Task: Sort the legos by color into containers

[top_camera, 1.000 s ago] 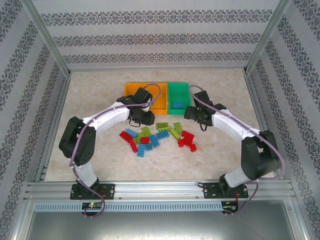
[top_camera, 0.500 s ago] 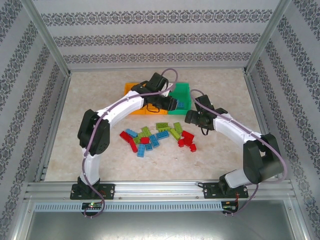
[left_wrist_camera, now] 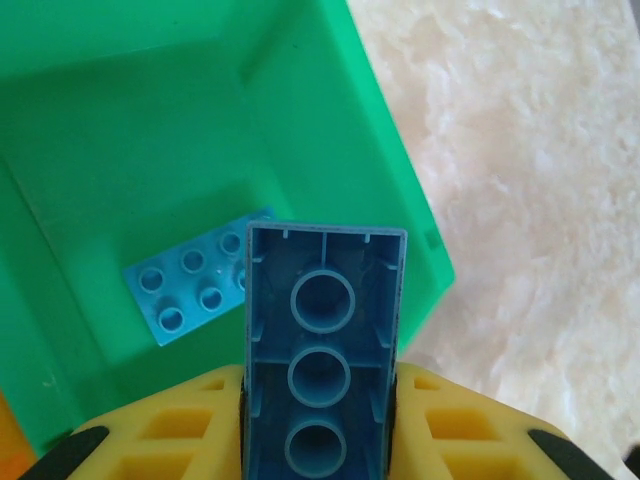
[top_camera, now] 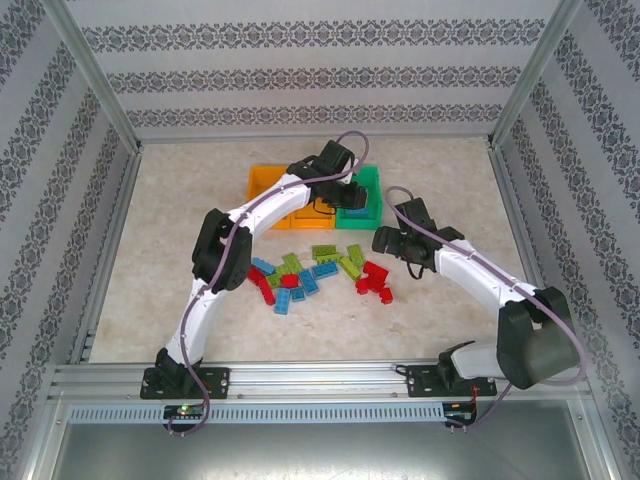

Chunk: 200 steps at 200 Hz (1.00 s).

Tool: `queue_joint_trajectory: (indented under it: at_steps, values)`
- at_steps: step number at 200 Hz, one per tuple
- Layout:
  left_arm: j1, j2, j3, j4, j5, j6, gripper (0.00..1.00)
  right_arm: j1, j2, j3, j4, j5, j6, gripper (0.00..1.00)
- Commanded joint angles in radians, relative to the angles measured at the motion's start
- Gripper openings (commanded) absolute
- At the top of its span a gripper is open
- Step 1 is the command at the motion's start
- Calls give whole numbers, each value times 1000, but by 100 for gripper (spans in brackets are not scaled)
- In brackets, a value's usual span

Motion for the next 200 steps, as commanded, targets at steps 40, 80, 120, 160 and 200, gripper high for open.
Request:
queue_joint_trajectory:
  at_steps: [40,80,120,160,200]
  values:
    - [-10,38,71,-31,-72,-70,62,3,-46,-40,25,-55,-45,90]
    - [-10,-7,40,1,-5,-82,82,85,-83,-49,50,-28,-147,90]
    - [-12,-119,-100,108,50,-97,94,203,-105,-60,91,9,-241,92]
    - [-11,-256,-243,185,11,-29,100,299,-86,-55,128,-6,-301,92]
    - [-10,-410,-437,244,-152,42,100,445,14,-4,103,6,-269,87]
